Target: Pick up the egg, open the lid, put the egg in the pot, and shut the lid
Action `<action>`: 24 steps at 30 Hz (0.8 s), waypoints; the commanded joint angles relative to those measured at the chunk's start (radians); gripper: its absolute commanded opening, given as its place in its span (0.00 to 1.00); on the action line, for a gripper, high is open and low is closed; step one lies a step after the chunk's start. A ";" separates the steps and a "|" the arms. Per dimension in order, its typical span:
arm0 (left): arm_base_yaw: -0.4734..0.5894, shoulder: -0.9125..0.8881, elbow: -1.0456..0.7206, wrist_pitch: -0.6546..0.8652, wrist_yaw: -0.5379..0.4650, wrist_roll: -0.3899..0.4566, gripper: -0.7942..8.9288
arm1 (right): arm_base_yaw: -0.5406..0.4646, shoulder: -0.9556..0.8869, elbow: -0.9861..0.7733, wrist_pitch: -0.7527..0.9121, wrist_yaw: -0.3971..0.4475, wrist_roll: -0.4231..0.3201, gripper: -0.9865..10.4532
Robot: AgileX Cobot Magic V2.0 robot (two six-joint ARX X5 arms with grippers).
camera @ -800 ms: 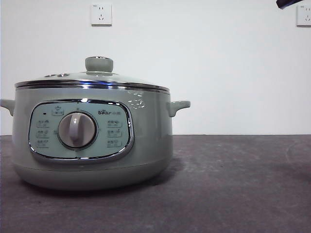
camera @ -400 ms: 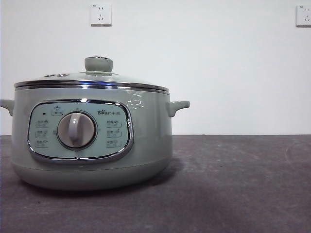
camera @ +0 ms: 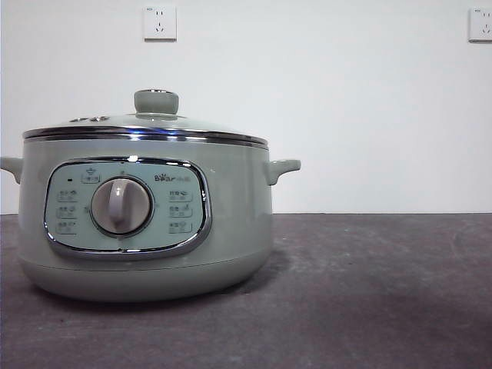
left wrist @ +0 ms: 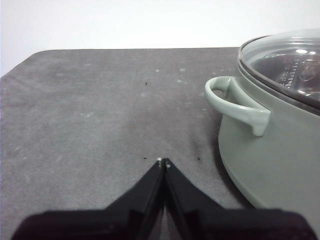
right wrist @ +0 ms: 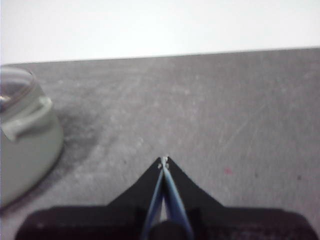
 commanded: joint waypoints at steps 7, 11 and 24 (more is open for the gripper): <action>0.002 -0.003 -0.016 0.003 -0.001 -0.010 0.08 | -0.019 -0.061 -0.120 0.065 -0.010 0.006 0.09; 0.002 -0.003 -0.016 0.003 -0.001 -0.010 0.08 | -0.018 -0.076 -0.142 0.069 -0.010 0.006 0.09; 0.002 -0.003 -0.016 0.004 -0.002 -0.010 0.08 | -0.018 -0.074 -0.142 0.071 0.001 0.084 0.09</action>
